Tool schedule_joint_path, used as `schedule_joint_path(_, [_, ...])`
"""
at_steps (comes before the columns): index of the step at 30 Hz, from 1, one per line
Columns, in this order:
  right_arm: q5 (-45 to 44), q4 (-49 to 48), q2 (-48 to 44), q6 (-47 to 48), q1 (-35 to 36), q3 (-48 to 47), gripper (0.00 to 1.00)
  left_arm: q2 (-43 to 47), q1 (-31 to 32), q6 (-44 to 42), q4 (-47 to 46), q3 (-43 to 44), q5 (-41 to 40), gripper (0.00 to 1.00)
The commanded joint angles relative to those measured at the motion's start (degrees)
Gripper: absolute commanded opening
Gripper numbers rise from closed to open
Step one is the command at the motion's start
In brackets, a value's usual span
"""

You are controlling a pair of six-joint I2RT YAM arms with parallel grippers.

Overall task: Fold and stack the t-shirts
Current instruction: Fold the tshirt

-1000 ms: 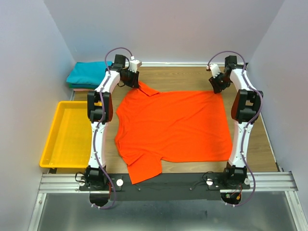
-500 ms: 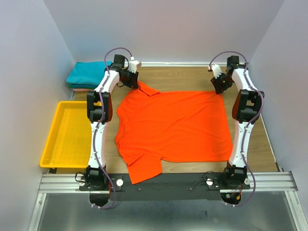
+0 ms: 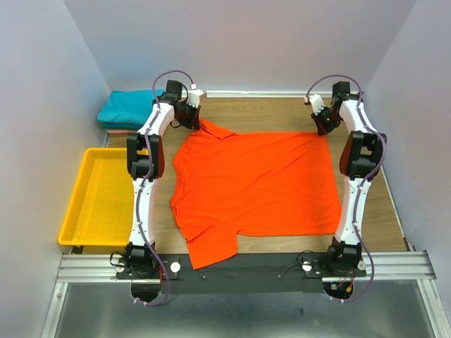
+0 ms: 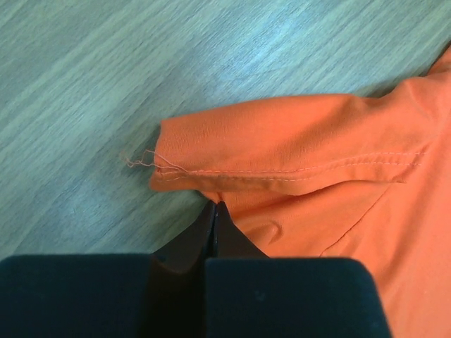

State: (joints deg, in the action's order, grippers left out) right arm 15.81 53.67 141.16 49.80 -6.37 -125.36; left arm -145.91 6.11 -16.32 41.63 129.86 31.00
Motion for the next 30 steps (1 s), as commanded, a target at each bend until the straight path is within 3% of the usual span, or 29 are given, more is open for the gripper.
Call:
schedule_joint_path(1, [0.7,1.1,1.4,0.6,-0.6,-1.1,0.01,2.1,-0.2,-0.4,0.9,1.5,2.2,0.0])
schedule_joint_path(10, [2.9,1.0,-1.9,0.1,-0.6,-1.3,0.01,6.8,-0.6,-1.0,-5.8,0.6,5.4,0.0])
schedule_joint_path(30, [3.5,1.0,-7.4,1.5,-1.4,-0.9,0.0,10.5,-1.3,-4.7,-6.4,-0.8,5.1,0.0])
